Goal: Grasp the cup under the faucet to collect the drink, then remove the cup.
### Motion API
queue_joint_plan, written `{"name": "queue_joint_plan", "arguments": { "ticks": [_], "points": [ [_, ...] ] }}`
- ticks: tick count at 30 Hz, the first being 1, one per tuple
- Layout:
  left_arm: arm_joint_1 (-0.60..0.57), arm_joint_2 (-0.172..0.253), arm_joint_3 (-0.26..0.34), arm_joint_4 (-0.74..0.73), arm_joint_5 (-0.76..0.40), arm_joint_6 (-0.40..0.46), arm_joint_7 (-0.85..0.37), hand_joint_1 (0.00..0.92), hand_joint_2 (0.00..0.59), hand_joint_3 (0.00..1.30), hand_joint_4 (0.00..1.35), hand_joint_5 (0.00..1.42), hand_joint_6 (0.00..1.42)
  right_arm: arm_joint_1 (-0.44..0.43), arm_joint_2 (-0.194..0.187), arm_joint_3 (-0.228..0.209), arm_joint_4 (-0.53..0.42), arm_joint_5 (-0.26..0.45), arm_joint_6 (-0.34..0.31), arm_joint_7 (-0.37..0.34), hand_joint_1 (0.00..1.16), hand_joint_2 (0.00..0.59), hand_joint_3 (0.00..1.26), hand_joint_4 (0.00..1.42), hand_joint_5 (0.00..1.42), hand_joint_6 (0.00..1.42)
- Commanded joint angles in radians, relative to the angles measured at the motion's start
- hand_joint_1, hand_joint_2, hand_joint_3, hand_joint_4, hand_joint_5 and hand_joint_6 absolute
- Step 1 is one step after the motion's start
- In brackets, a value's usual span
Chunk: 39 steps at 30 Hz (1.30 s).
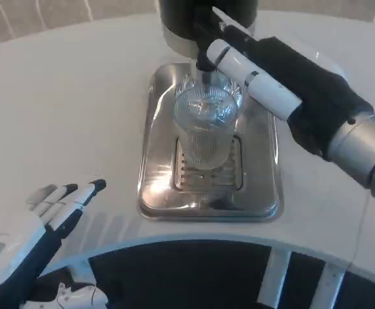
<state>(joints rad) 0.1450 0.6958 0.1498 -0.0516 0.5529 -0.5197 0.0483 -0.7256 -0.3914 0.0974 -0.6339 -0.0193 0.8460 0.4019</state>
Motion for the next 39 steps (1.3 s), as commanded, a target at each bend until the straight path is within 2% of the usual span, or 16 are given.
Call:
{"name": "queue_joint_plan", "arguments": {
  "ticks": [1, 8, 13, 24, 34, 39],
  "points": [
    [0.021, 0.012, 0.022, -0.005, -0.016, -0.003, -0.015, 0.083, 0.077, 0.06, 0.00, 0.04, 0.01, -0.026, -0.023, 0.036, 0.001, -0.008, -0.033, 0.007, 0.00, 0.469, 0.00, 0.00, 0.00, 0.00],
    [0.020, 0.020, 0.039, 0.015, -0.020, -0.015, -0.014, 0.083, 0.077, 0.06, 0.00, 0.04, 0.01, -0.057, -0.068, 0.129, 0.004, -0.086, -0.086, 0.022, 0.00, 0.469, 0.00, 0.00, 0.00, 0.00],
    [0.025, 0.026, 0.050, 0.033, -0.025, -0.022, -0.013, 0.082, 0.077, 0.06, 0.00, 0.04, 0.02, -0.069, -0.077, 0.166, 0.025, -0.121, -0.104, 0.034, 0.00, 0.469, 0.00, 0.00, 0.00, 0.00],
    [0.021, 0.035, 0.055, 0.064, -0.036, -0.031, -0.009, 0.082, 0.077, 0.07, 0.00, 0.04, 0.02, -0.077, -0.097, 0.223, 0.057, -0.203, -0.176, 0.059, 0.00, 0.469, 0.00, 0.00, 0.00, 0.00],
    [0.001, 0.029, 0.042, 0.086, -0.035, -0.029, -0.010, 0.082, 0.077, 0.07, 0.00, 0.04, 0.03, -0.075, -0.082, 0.227, 0.077, -0.231, -0.199, 0.094, 0.00, 0.469, 0.00, 0.00, 0.00, 0.00],
    [-0.011, 0.029, 0.038, 0.097, -0.036, -0.027, -0.011, 0.082, 0.077, 0.07, 0.00, 0.04, 0.03, -0.065, -0.096, 0.241, 0.072, -0.263, -0.224, 0.108, 0.00, 0.469, 0.00, 0.00, 0.00, 0.00]
  ]
}}
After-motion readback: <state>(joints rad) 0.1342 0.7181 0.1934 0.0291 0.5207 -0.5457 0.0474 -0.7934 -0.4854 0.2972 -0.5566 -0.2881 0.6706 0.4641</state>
